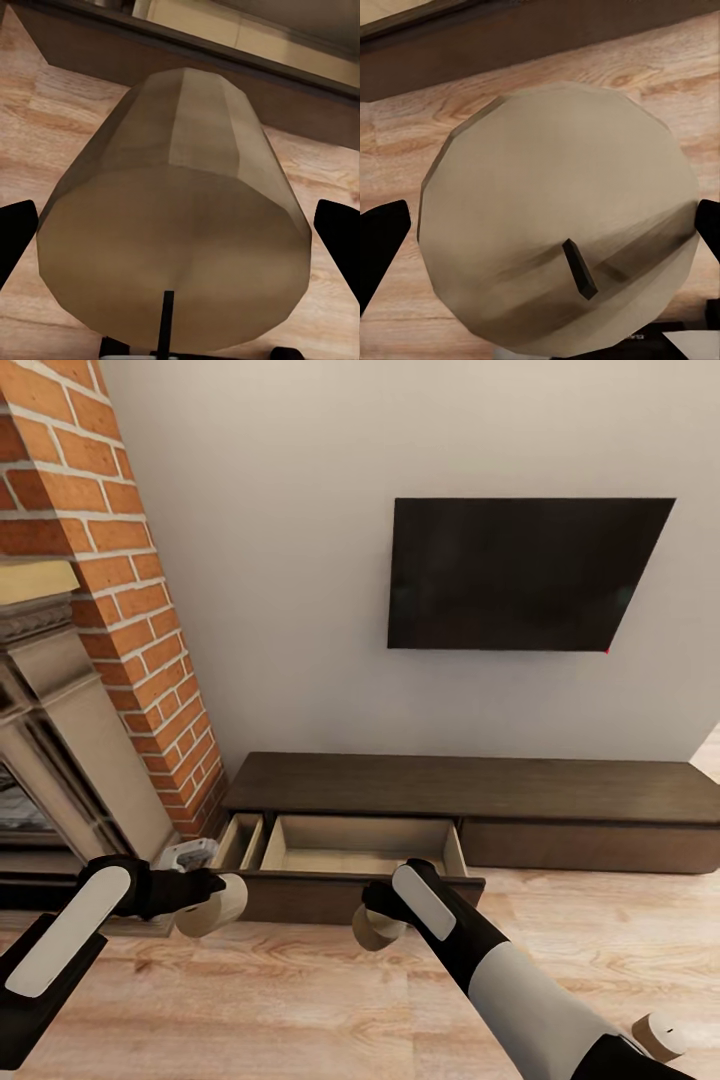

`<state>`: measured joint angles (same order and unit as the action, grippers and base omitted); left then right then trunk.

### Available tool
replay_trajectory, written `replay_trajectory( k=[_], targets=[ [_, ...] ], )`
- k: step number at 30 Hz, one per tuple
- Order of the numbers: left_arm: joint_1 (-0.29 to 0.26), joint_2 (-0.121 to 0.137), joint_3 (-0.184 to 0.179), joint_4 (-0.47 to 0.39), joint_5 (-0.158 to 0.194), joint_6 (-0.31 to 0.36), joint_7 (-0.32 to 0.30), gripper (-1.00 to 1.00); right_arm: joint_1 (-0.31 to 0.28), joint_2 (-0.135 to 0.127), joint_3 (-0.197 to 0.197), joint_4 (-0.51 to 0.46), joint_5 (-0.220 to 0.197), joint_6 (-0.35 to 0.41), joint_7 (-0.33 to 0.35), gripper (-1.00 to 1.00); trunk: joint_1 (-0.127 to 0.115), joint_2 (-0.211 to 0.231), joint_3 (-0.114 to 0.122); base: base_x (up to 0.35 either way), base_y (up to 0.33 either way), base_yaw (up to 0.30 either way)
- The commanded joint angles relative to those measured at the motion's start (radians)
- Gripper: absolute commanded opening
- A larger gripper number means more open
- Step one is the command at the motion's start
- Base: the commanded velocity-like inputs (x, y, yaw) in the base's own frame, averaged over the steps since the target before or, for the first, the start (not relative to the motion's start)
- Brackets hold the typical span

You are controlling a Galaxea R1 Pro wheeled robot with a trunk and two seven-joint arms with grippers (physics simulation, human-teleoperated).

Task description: Place each of the two pumpkins and all three candles from the living room inside a cabinet in the living room (use any cabinet), then make sure every cabinet is closed, and position the cauldron so it is next to a table in the living room.

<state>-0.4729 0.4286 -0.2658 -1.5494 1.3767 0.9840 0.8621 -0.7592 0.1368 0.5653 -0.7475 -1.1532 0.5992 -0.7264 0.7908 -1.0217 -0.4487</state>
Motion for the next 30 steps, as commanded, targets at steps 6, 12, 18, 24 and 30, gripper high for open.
replay_trajectory(
  k=[6, 12, 18, 24, 30],
  targets=[
    [-0.001, 0.001, -0.004, -0.006, 0.01, 0.001, 0.006, -1.0, -0.001, 0.0, 0.002, -0.001, -0.006, 0.001, 0.002, -1.0, 0.0, -0.001, -0.001, 0.007, 0.0, 0.0],
    [-0.001, -0.001, -0.006, -0.008, 0.013, 0.001, 0.005, -1.0, -0.001, 0.0, 0.002, -0.001, -0.006, 0.001, 0.013, -1.0, 0.0, -0.001, -0.001, 0.192, 0.0, 0.0],
    [-0.001, 0.0, -0.004, -0.008, 0.014, 0.001, 0.005, -1.0, -0.001, -0.001, 0.003, 0.0, -0.006, 0.001, 0.068, -1.0, 0.0, -0.001, -0.001, 0.087, 0.01, -0.146],
    [-0.001, 0.002, 0.003, -0.008, 0.016, 0.002, 0.005, -1.0, -0.001, -0.002, 0.002, 0.0, -0.006, -0.001, 0.078, -1.0, 0.0, -0.001, -0.001, 0.136, 0.037, -0.082],
    [-0.001, 0.002, 0.005, -0.008, 0.016, 0.002, 0.005, -1.0, -0.001, -0.002, 0.002, 0.0, -0.006, -0.004, 0.079, -1.0, 0.0, -0.001, -0.001, 0.147, 0.002, -0.004]
  ],
)
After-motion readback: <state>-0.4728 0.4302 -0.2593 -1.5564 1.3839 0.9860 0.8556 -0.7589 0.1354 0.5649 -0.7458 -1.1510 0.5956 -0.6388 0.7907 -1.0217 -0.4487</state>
